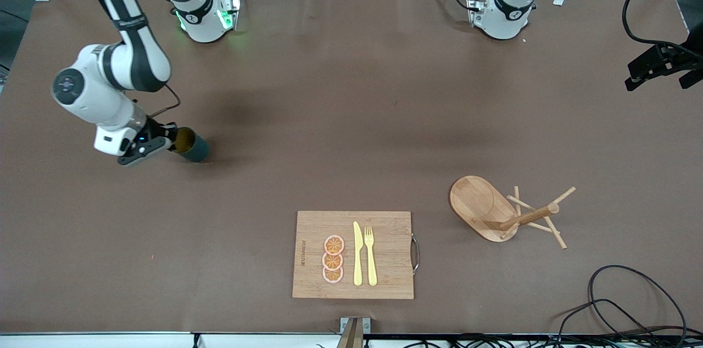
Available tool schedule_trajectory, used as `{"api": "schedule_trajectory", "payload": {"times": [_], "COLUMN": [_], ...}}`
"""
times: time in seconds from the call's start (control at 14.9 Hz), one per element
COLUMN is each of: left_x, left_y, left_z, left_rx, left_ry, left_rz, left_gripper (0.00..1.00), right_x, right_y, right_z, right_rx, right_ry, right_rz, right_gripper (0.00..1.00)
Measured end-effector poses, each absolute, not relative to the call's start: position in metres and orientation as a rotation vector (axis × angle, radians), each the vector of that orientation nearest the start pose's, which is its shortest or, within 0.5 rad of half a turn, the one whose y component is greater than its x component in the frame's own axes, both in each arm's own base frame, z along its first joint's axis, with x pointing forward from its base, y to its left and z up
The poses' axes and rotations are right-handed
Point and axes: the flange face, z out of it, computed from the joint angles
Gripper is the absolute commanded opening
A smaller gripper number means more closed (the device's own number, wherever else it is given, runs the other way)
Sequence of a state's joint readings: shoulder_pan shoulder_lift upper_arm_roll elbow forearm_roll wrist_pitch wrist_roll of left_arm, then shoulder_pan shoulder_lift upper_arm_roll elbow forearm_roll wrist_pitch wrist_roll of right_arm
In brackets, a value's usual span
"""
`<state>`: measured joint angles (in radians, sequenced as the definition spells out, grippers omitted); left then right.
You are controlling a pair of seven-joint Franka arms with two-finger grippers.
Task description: Transfer cup from left to right arm and place
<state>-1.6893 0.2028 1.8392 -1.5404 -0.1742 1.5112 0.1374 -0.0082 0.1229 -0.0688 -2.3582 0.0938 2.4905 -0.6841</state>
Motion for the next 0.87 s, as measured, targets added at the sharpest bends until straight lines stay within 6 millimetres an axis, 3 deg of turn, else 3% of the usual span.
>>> {"api": "schedule_trajectory", "payload": {"times": [0.2,0.4,0.8,0.87], "left_x": [0.533,0.53,0.527,0.527], "left_y": [-0.018,-0.033,-0.024,-0.024], "left_z": [0.654,0.651,0.66,0.659], "left_rx": [-3.096,-3.073,-3.073,-3.079], "left_ry": [0.02,0.039,0.072,0.069], "left_rz": [0.015,0.054,0.053,0.061], "left_gripper": [1.0,1.0,1.0,1.0], "right_x": [0.507,0.505,0.508,0.508], "right_y": [-0.086,-0.114,-0.122,-0.122], "right_z": [0.276,0.266,0.257,0.257], "right_rx": [-2.975,-2.959,-2.932,-2.931], "right_ry": [-0.942,-1.014,-1.091,-1.096], "right_rz": [-0.092,-0.09,-0.082,-0.082], "right_gripper": [0.0,0.0,0.0,0.04]}}
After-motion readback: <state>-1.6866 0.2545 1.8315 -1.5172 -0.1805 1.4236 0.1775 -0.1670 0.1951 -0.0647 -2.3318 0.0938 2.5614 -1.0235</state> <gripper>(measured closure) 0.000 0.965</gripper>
